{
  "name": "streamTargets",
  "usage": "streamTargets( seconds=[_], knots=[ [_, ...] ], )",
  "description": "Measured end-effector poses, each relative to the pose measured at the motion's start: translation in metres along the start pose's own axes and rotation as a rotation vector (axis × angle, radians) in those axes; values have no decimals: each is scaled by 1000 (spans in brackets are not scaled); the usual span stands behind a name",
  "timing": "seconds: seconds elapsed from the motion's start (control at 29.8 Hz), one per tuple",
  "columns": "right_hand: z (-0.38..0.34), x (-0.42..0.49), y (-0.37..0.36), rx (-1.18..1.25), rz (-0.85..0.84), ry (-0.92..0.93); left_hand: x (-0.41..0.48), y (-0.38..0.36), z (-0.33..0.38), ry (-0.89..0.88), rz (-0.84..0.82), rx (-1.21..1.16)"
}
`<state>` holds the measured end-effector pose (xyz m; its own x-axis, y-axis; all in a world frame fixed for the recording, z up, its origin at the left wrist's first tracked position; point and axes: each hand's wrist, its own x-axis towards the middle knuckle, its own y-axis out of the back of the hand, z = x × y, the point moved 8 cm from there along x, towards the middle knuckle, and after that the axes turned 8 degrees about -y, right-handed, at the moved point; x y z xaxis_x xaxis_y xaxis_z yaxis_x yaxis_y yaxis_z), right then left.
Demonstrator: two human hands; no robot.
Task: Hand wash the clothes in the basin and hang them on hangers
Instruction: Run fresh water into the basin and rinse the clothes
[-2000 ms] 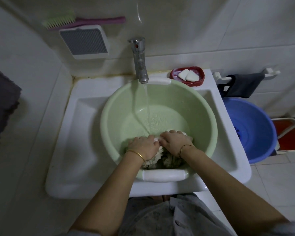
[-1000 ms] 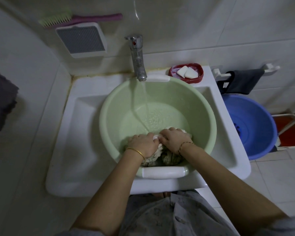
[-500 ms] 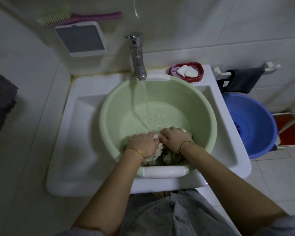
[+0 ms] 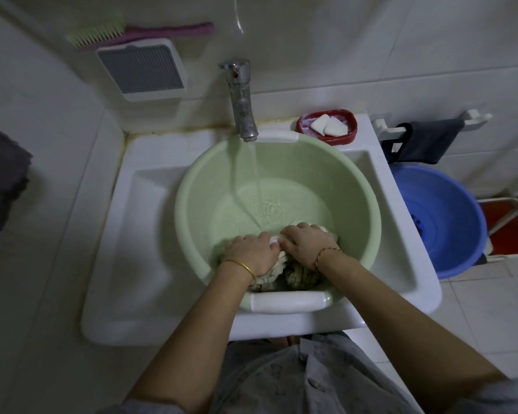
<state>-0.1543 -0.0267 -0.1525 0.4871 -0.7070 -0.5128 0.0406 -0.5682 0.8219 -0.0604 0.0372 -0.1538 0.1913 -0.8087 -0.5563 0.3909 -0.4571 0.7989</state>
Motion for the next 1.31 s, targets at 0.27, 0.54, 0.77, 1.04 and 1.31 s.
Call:
streamTargets(
  seconds=[0.27,0.54,0.77,1.04,1.31],
  knots=[
    [1,0,-1,18,0,0,-1,0,0,1,3,1],
    [1,0,-1,19,-2,0,-1,0,0,-1,4,-8],
    [1,-1,-1,22,-1,3,-2,1,1,0,-1,-7],
    [1,-1,0,24,0,6,-1,0,0,2,-5,-6],
    [1,0,0,7,4,1,-1,0,0,4,-9,14]
  ],
)
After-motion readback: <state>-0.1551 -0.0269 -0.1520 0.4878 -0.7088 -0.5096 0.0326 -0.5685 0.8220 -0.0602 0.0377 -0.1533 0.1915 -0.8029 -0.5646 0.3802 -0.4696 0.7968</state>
